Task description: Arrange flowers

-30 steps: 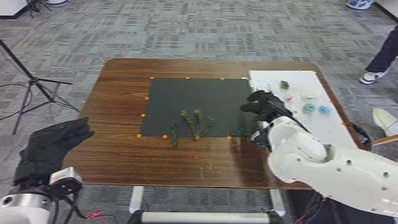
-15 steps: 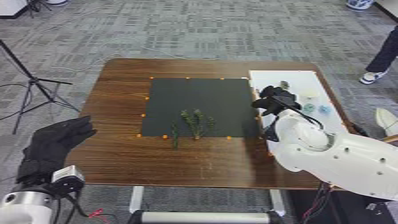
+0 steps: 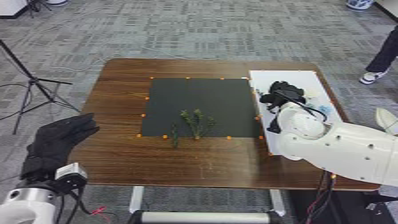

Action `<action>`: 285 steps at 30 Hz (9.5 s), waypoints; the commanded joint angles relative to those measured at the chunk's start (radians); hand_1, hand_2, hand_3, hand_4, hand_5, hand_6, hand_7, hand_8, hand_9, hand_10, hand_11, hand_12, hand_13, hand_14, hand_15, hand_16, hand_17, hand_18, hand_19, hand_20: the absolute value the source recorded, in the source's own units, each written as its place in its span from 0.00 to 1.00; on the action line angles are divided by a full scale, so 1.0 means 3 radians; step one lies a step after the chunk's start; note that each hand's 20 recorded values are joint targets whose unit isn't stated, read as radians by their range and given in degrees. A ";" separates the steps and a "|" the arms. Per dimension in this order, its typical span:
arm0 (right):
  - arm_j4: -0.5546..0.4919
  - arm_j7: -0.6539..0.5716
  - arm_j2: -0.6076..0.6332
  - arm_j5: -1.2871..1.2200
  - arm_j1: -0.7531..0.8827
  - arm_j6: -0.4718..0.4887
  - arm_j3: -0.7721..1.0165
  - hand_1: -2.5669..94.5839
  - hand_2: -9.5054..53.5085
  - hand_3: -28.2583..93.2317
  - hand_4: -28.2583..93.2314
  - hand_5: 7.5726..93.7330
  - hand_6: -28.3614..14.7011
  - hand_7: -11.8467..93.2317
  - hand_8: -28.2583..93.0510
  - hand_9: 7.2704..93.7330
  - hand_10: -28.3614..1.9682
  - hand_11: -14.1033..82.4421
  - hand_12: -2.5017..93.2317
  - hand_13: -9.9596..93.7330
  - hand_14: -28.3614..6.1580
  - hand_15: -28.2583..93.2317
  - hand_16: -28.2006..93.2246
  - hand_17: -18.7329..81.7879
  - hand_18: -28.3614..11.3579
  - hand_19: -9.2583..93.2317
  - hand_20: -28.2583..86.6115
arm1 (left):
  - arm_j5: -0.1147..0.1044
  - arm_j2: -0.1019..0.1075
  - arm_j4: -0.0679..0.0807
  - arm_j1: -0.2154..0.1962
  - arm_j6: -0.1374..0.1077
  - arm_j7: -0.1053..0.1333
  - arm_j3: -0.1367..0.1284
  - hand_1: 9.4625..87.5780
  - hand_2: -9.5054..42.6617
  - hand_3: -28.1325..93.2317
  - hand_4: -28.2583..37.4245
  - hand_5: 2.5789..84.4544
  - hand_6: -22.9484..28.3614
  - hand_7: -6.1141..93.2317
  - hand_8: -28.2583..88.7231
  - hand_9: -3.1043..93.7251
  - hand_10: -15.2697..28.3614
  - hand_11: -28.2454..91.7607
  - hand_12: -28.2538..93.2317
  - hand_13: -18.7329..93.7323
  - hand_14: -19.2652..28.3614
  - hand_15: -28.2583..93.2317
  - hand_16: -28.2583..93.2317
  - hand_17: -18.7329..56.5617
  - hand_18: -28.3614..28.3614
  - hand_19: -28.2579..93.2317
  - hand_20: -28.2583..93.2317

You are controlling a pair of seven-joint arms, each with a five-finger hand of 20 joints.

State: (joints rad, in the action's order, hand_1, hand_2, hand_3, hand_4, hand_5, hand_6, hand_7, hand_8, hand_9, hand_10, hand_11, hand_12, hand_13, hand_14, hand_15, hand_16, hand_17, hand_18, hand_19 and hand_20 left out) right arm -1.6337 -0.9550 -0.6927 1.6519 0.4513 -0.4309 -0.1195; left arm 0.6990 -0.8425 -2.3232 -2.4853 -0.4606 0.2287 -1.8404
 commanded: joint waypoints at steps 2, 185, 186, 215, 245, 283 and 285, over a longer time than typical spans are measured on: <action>0.0104 -0.0048 -0.0114 0.0034 0.0013 0.0011 0.0017 0.30 0.19 0.88 0.04 0.43 0.54 0.30 0.10 0.49 0.13 0.39 0.18 0.57 0.21 0.81 0.30 0.32 0.02 0.93 0.16 | 0.0058 -0.0055 0.0014 0.0074 0.0084 -0.0090 0.0006 0.17 0.17 0.97 0.07 0.66 0.69 0.21 0.15 0.51 0.81 0.51 0.32 0.46 0.89 0.66 0.17 0.18 0.82 0.59 0.34; -0.0720 0.0204 -0.0178 0.0803 0.0043 -0.0380 -0.0258 0.42 0.00 0.90 0.02 0.60 0.60 0.35 0.08 0.64 0.23 0.44 0.19 0.63 0.26 0.80 0.31 0.37 0.00 0.97 0.09 | -0.0003 -0.0012 -0.0029 -0.0105 -0.0076 0.0060 -0.0018 0.17 0.18 0.97 0.08 0.65 0.70 0.22 0.15 0.51 0.81 0.51 0.32 0.47 0.90 0.67 0.16 0.18 0.82 0.59 0.34; -0.0755 0.0240 -0.0141 0.0645 0.0058 -0.0339 -0.0174 0.42 0.01 0.90 0.02 0.62 0.61 0.35 0.08 0.66 0.28 0.44 0.19 0.66 0.32 0.79 0.31 0.38 0.01 0.98 0.10 | -0.0053 0.0002 -0.0038 -0.0133 -0.0086 0.0102 -0.0026 0.17 0.18 0.97 0.08 0.65 0.70 0.22 0.15 0.51 0.81 0.51 0.32 0.47 0.90 0.67 0.16 0.18 0.81 0.59 0.34; -0.0730 0.0388 0.0557 0.0385 -0.0326 0.0430 -0.0264 0.39 0.07 0.90 0.03 0.54 0.62 0.34 0.09 0.62 0.31 0.41 0.19 0.66 0.38 0.78 0.34 0.37 0.08 0.95 0.16 | -0.0151 0.0104 -0.0051 -0.0180 -0.0165 0.0232 0.0051 0.17 0.17 0.96 0.07 0.65 0.70 0.22 0.15 0.51 0.81 0.51 0.32 0.46 0.90 0.66 0.16 0.18 0.81 0.59 0.34; -0.0402 0.0099 0.0742 0.0455 -0.0428 0.0695 -0.0598 0.39 0.06 0.90 0.03 0.50 0.60 0.33 0.10 0.57 0.26 0.40 0.19 0.66 0.39 0.81 0.35 0.39 0.09 0.96 0.20 | -0.0151 0.0129 -0.0042 -0.0167 -0.0153 0.0240 0.0048 0.17 0.17 0.97 0.07 0.65 0.70 0.21 0.15 0.51 0.81 0.51 0.32 0.46 0.90 0.67 0.17 0.18 0.82 0.59 0.34; 0.0076 -0.0336 0.0367 0.1149 -0.0156 0.0023 -0.0743 0.60 0.00 0.83 0.00 0.70 0.67 0.57 0.16 0.85 0.71 0.37 0.40 0.80 0.69 0.74 0.44 0.49 0.20 1.00 0.18 | -0.0088 0.0041 -0.0024 -0.0059 -0.0072 0.0135 0.0049 0.17 0.17 0.96 0.07 0.65 0.70 0.22 0.15 0.51 0.81 0.51 0.32 0.47 0.89 0.66 0.16 0.18 0.82 0.59 0.34; 0.0095 -0.0353 0.0348 0.1192 -0.0182 -0.0023 -0.0792 0.61 0.00 0.83 0.00 0.72 0.67 0.57 0.15 0.86 0.72 0.38 0.41 0.81 0.70 0.74 0.44 0.50 0.20 1.00 0.19 | -0.0102 0.0055 -0.0023 -0.0065 -0.0085 0.0156 0.0050 0.17 0.17 0.96 0.07 0.65 0.70 0.22 0.15 0.51 0.81 0.51 0.32 0.47 0.89 0.67 0.16 0.18 0.81 0.59 0.34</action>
State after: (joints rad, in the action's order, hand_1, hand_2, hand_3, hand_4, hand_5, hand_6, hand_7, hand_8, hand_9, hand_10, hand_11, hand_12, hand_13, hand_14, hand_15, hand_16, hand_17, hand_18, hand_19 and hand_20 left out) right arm -1.6221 -1.0418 -0.5750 1.9769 0.4053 -0.4177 -0.3479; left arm 0.6702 -0.8225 -2.3286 -2.4962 -0.4929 0.2722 -1.8227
